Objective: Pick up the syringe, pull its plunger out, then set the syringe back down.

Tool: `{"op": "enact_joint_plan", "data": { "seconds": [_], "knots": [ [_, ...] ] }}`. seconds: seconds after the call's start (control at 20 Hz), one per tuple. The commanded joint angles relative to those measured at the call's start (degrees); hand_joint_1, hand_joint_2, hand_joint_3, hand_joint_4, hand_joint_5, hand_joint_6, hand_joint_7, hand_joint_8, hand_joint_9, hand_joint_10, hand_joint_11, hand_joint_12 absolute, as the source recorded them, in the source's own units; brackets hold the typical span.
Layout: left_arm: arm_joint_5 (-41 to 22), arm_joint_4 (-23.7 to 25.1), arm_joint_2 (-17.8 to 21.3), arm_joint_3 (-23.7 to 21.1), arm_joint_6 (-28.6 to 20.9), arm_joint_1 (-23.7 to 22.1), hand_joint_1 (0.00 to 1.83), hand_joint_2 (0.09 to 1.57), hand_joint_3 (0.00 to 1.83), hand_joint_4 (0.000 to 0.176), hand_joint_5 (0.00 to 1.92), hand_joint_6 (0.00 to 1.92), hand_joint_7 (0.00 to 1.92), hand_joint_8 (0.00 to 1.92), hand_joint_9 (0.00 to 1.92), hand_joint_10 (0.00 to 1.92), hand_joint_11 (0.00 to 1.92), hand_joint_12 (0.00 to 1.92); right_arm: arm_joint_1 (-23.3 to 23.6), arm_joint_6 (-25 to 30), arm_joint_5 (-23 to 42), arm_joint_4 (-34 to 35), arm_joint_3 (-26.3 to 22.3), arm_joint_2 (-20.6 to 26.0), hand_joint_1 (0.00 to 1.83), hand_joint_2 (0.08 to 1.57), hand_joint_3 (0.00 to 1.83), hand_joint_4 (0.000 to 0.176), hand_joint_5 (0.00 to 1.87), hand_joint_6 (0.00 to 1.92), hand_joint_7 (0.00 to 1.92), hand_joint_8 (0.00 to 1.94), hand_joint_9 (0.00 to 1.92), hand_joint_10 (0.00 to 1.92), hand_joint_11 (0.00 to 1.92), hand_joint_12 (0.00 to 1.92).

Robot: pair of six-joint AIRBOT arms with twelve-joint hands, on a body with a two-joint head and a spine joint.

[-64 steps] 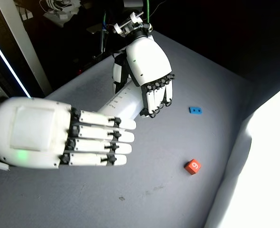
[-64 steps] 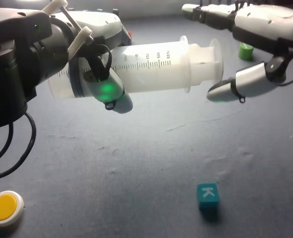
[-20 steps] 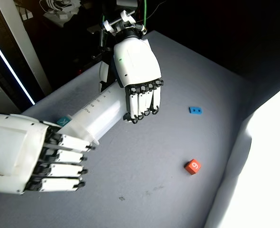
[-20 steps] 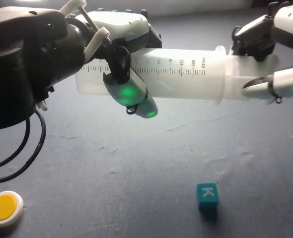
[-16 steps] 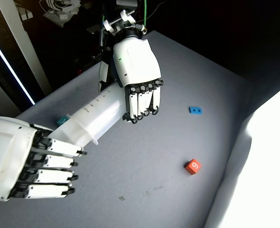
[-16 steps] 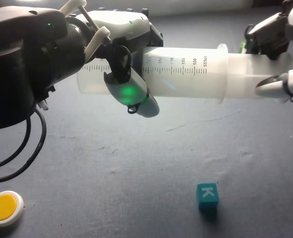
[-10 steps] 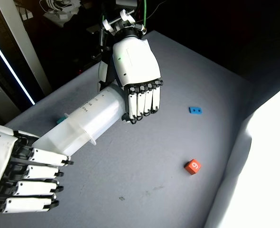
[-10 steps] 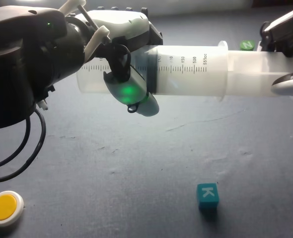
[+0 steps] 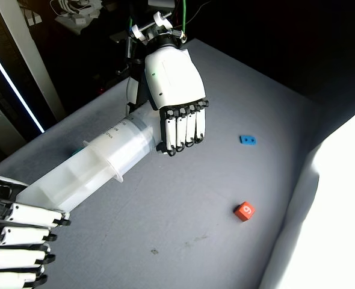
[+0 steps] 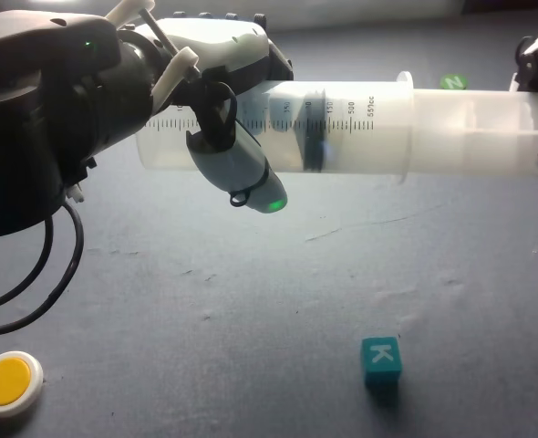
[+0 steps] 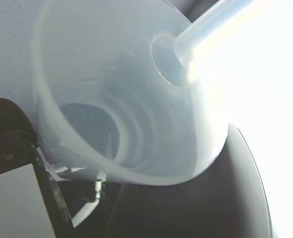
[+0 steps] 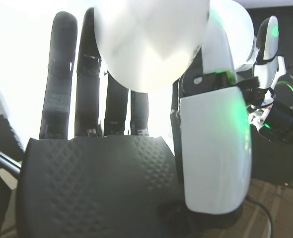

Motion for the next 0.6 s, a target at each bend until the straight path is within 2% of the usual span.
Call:
{"op": "enact_joint_plan", "data": {
  "seconds": [0.0, 0.1, 0.25, 0.45, 0.55],
  "knots": [
    [-4.0, 4.0, 1.0, 0.8, 1.1, -0.8, 1.13, 1.27, 0.0, 0.021, 0.7, 1.41, 0.72, 1.43, 0.63, 1.32, 0.47, 1.65, 0.3, -0.2, 5.9, 0.0, 0.2, 1.2, 1.36, 1.14, 0.0, 0.0, 0.86, 1.23, 1.0, 0.93, 0.81, 1.26, 0.46, 1.3],
    [-4.0, 4.0, 1.0, 0.8, 1.1, -0.8, 1.13, 1.27, 0.0, 0.02, 0.69, 1.44, 0.73, 1.39, 0.65, 1.27, 0.48, 1.6, 0.3, -0.2, 5.9, 0.0, 0.1, 1.2, 1.36, 1.14, 0.0, 0.0, 0.87, 1.21, 1.01, 0.92, 0.81, 1.25, 0.48, 1.29],
    [-4.0, 4.0, 1.0, 0.8, 1.2, -0.7, 1.12, 1.28, 0.0, 0.022, 0.69, 1.44, 0.7, 1.46, 0.61, 1.27, 0.43, 1.65, 0.3, -0.2, 5.9, -0.1, -0.2, 1.1, 1.37, 1.13, 0.0, 0.0, 0.86, 1.21, 1.03, 0.9, 0.83, 1.21, 0.52, 1.26],
    [-4.0, 4.0, 1.0, 0.8, 1.4, -0.7, 1.12, 1.28, 0.0, 0.021, 0.68, 1.47, 0.7, 1.43, 0.63, 1.25, 0.45, 1.61, 0.3, -0.2, 5.9, -0.1, -0.4, 0.7, 1.36, 1.16, 0.0, 0.0, 0.83, 1.29, 0.96, 0.97, 0.78, 1.29, 0.46, 1.27],
    [-4.0, 4.0, 1.0, 0.8, 1.4, -0.7, 1.12, 1.28, 0.0, 0.021, 0.67, 1.47, 0.71, 1.42, 0.63, 1.25, 0.46, 1.6, 0.3, -0.1, 5.9, -0.1, -0.5, 0.4, 1.36, 1.15, 0.0, 0.0, 0.83, 1.27, 0.99, 0.95, 0.79, 1.27, 0.47, 1.28]
  ]
}}
